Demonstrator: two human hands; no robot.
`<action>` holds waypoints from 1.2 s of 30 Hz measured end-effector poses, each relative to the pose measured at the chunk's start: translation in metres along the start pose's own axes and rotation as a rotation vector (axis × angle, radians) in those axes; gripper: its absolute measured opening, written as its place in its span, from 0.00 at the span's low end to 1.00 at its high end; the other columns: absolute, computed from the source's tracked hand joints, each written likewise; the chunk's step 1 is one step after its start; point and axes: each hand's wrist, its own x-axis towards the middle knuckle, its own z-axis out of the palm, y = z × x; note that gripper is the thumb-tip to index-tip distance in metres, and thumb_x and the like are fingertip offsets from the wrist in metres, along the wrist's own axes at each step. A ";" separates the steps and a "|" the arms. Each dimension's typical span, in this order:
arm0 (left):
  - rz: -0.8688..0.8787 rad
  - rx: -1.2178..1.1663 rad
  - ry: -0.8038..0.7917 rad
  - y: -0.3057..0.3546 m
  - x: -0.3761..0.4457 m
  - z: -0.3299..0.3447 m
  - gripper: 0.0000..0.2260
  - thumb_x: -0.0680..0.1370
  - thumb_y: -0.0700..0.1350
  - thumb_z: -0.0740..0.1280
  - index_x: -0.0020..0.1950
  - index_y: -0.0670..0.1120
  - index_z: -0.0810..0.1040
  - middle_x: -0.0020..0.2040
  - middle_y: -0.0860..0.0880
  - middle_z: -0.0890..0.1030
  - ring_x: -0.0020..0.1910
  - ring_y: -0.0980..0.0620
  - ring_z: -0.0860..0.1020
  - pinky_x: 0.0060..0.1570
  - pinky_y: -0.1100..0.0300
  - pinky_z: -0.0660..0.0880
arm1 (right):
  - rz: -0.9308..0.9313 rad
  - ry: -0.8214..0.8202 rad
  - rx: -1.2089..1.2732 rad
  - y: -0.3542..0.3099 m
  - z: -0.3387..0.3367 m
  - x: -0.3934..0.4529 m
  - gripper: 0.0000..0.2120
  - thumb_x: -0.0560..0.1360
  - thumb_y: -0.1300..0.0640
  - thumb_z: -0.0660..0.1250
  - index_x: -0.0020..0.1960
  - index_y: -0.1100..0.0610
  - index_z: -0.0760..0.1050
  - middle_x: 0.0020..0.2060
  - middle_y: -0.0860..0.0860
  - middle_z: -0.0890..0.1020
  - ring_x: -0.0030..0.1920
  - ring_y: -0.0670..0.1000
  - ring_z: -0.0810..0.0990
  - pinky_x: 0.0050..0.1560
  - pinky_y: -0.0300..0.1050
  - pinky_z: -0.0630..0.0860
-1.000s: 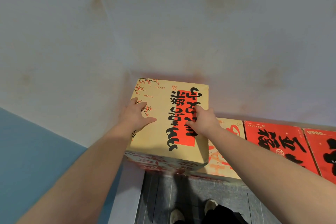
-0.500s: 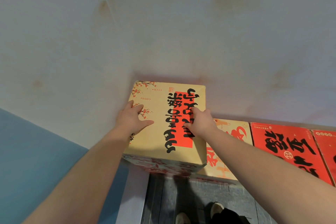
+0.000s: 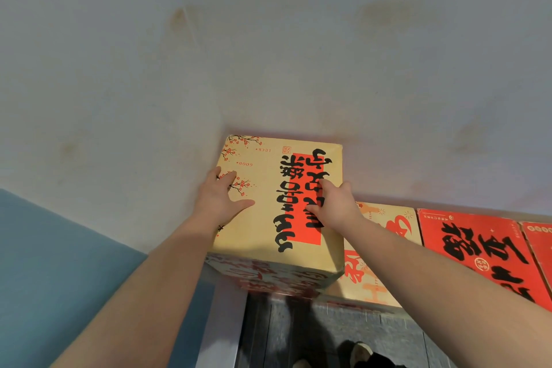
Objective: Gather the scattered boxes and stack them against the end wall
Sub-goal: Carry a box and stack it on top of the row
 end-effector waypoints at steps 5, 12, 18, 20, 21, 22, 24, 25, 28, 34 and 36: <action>0.001 -0.010 -0.006 -0.005 -0.002 0.002 0.39 0.69 0.59 0.73 0.76 0.49 0.62 0.77 0.45 0.55 0.74 0.44 0.59 0.72 0.50 0.61 | -0.006 0.013 0.000 -0.001 0.009 0.003 0.27 0.76 0.51 0.69 0.71 0.53 0.64 0.65 0.57 0.63 0.59 0.58 0.75 0.62 0.51 0.74; -0.018 0.118 -0.025 -0.002 -0.005 0.008 0.37 0.75 0.62 0.65 0.78 0.49 0.55 0.78 0.45 0.50 0.77 0.46 0.49 0.74 0.51 0.53 | -0.015 0.012 0.022 -0.001 0.011 0.007 0.25 0.76 0.52 0.69 0.70 0.54 0.65 0.65 0.57 0.63 0.61 0.57 0.74 0.63 0.50 0.73; -0.039 0.203 -0.016 0.006 -0.007 0.007 0.34 0.77 0.63 0.61 0.78 0.50 0.54 0.78 0.45 0.53 0.77 0.45 0.52 0.74 0.48 0.55 | -0.022 0.012 0.026 -0.005 0.012 0.009 0.24 0.76 0.51 0.68 0.69 0.54 0.65 0.65 0.57 0.63 0.60 0.57 0.74 0.63 0.51 0.73; -0.039 0.208 -0.028 0.009 -0.009 0.006 0.34 0.77 0.62 0.61 0.78 0.50 0.54 0.78 0.46 0.52 0.77 0.44 0.52 0.74 0.48 0.55 | -0.020 0.010 0.023 -0.004 0.013 0.009 0.24 0.76 0.50 0.68 0.68 0.54 0.66 0.65 0.57 0.63 0.60 0.57 0.74 0.63 0.51 0.73; -0.036 0.208 -0.032 0.010 -0.010 0.006 0.33 0.78 0.61 0.60 0.78 0.50 0.54 0.78 0.46 0.52 0.77 0.44 0.52 0.74 0.48 0.55 | -0.019 0.010 0.020 -0.003 0.014 0.008 0.24 0.76 0.50 0.68 0.68 0.54 0.65 0.65 0.57 0.63 0.60 0.58 0.74 0.63 0.51 0.73; -0.032 0.209 -0.034 0.011 -0.012 0.006 0.32 0.78 0.61 0.60 0.78 0.50 0.54 0.79 0.46 0.52 0.77 0.44 0.51 0.74 0.47 0.55 | -0.019 0.011 0.016 -0.003 0.014 0.008 0.24 0.76 0.50 0.68 0.68 0.54 0.65 0.65 0.57 0.63 0.60 0.58 0.74 0.63 0.51 0.73; -0.025 0.214 -0.033 0.012 -0.014 0.007 0.32 0.78 0.61 0.60 0.78 0.51 0.54 0.79 0.46 0.51 0.77 0.45 0.51 0.74 0.47 0.54 | -0.019 0.007 0.007 -0.003 0.014 0.006 0.24 0.76 0.50 0.68 0.69 0.54 0.65 0.64 0.57 0.63 0.59 0.57 0.75 0.62 0.50 0.74; -0.025 0.220 -0.031 0.013 -0.014 0.007 0.32 0.78 0.61 0.59 0.78 0.51 0.53 0.79 0.47 0.51 0.77 0.45 0.51 0.74 0.47 0.54 | -0.017 0.002 0.003 -0.003 0.014 0.005 0.25 0.76 0.50 0.68 0.69 0.53 0.65 0.65 0.57 0.63 0.59 0.57 0.75 0.62 0.50 0.74; -0.017 0.231 -0.036 0.013 -0.015 0.004 0.32 0.78 0.61 0.59 0.78 0.51 0.54 0.79 0.46 0.51 0.77 0.44 0.50 0.74 0.48 0.53 | -0.015 -0.008 -0.027 -0.001 0.011 0.004 0.27 0.76 0.48 0.68 0.70 0.53 0.63 0.65 0.57 0.64 0.59 0.57 0.75 0.62 0.51 0.73; 0.032 0.225 -0.045 0.017 -0.017 -0.007 0.29 0.76 0.63 0.60 0.72 0.49 0.63 0.72 0.43 0.63 0.72 0.43 0.59 0.69 0.45 0.63 | -0.018 -0.049 -0.110 0.000 0.000 -0.001 0.27 0.76 0.44 0.67 0.69 0.51 0.64 0.64 0.57 0.65 0.59 0.58 0.75 0.61 0.53 0.75; 0.028 0.216 -0.053 0.021 -0.019 -0.012 0.30 0.76 0.62 0.60 0.73 0.48 0.62 0.74 0.44 0.61 0.74 0.44 0.57 0.70 0.46 0.62 | -0.036 -0.044 -0.160 0.000 -0.004 -0.004 0.26 0.76 0.41 0.66 0.69 0.52 0.65 0.63 0.56 0.66 0.59 0.58 0.74 0.59 0.54 0.76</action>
